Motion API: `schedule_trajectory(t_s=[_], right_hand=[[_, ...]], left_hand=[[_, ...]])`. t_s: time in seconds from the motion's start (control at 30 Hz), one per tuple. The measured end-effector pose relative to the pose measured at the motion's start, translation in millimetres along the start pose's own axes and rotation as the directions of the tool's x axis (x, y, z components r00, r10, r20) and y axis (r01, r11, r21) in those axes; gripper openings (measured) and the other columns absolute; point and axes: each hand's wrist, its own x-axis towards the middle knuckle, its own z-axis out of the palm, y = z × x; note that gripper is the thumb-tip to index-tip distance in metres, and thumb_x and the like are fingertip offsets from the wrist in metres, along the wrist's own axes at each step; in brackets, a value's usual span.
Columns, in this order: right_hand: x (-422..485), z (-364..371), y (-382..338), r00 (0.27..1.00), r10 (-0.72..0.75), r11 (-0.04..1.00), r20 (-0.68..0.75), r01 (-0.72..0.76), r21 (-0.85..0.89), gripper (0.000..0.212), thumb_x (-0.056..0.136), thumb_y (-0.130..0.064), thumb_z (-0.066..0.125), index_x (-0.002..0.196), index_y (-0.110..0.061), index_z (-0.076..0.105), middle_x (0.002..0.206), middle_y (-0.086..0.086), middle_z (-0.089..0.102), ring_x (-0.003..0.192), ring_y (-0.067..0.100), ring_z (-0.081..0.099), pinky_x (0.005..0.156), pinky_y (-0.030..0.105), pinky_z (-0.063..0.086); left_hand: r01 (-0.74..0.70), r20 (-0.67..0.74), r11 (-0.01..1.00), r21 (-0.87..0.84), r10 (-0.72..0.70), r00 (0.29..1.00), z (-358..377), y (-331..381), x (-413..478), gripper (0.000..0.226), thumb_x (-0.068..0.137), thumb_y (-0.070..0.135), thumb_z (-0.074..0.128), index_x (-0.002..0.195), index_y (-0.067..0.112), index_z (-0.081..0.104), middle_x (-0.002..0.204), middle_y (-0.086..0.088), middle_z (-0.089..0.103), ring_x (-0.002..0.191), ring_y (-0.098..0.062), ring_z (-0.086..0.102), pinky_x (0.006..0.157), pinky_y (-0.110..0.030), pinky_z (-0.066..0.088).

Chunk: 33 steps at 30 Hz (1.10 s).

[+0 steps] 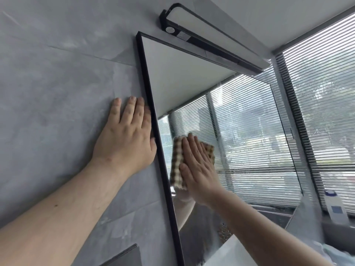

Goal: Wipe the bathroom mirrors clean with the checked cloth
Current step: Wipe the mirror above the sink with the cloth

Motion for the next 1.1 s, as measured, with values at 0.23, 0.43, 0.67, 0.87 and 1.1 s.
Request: schedule_trajectory(t_s=[0.23, 0.43, 0.67, 0.87, 1.1], right_hand=[[111.0, -35.6, 2.7, 0.957, 0.200, 0.980, -0.212, -0.191, 0.065, 0.056, 0.105, -0.035, 0.037, 0.157, -0.028, 0.018, 0.165, -0.002, 0.007, 0.148, 0.012, 0.012, 0.118, 0.027, 0.010], [86.7, -28.1, -3.1, 0.960, 0.003, 0.999, -0.278, 0.012, 0.053, 0.051, 0.098, -0.033, 0.038, 0.147, -0.023, 0.045, 0.148, 0.001, 0.046, 0.140, 0.019, 0.037, 0.118, 0.049, 0.029], [3.3, -11.1, -8.1, 0.945, -0.305, 0.944, -0.118, 0.283, -0.168, 0.050, 0.107, -0.040, 0.022, 0.153, -0.022, 0.031, 0.153, 0.001, 0.041, 0.145, 0.022, 0.032, 0.118, 0.046, 0.026], [49.4, -27.3, -17.6, 0.967, -0.250, 0.958, -0.049, 0.240, -0.158, 0.053, 0.105, -0.044, 0.020, 0.154, -0.027, 0.029, 0.159, -0.002, 0.034, 0.149, 0.019, 0.023, 0.122, 0.029, 0.004], [154.8, -44.1, -18.9, 0.988, 0.037, 0.999, -0.150, -0.040, -0.017, 0.056, 0.099, -0.049, 0.015, 0.155, -0.042, 0.015, 0.163, -0.015, 0.016, 0.150, 0.011, 0.009, 0.122, 0.036, 0.003]], left_hand=[[-0.002, -0.023, 0.998, -0.056, 0.000, 1.000, 3.4, -0.5, 1.0, 0.081, 0.087, 0.043, 0.009, 0.154, 0.000, 0.024, 0.161, -0.023, 0.021, 0.151, -0.036, 0.016, 0.120, -0.058, 0.006], [0.017, -0.016, 0.999, -0.051, -0.018, 1.000, 1.7, 0.3, 0.7, 0.082, 0.087, 0.043, 0.002, 0.156, 0.001, 0.015, 0.163, -0.022, 0.014, 0.152, -0.035, 0.010, 0.121, -0.057, 0.000], [-0.019, 0.022, 0.994, -0.106, 0.022, 1.000, -3.0, -8.2, 8.9, 0.079, 0.081, 0.046, 0.024, 0.140, 0.000, 0.051, 0.145, -0.021, 0.050, 0.134, -0.035, 0.045, 0.114, -0.052, 0.028], [-0.134, -0.020, 0.989, -0.065, 0.133, 0.991, -4.4, -24.6, 17.4, 0.067, 0.073, 0.056, 0.048, 0.110, 0.004, 0.069, 0.113, -0.014, 0.063, 0.099, -0.031, 0.055, 0.086, -0.044, 0.039], [-0.100, -0.015, 0.987, -0.124, 0.099, 0.995, -6.1, -24.4, 13.3, 0.079, 0.077, 0.060, 0.047, 0.134, 0.006, 0.058, 0.143, -0.016, 0.051, 0.131, -0.031, 0.044, 0.113, -0.047, 0.030]])
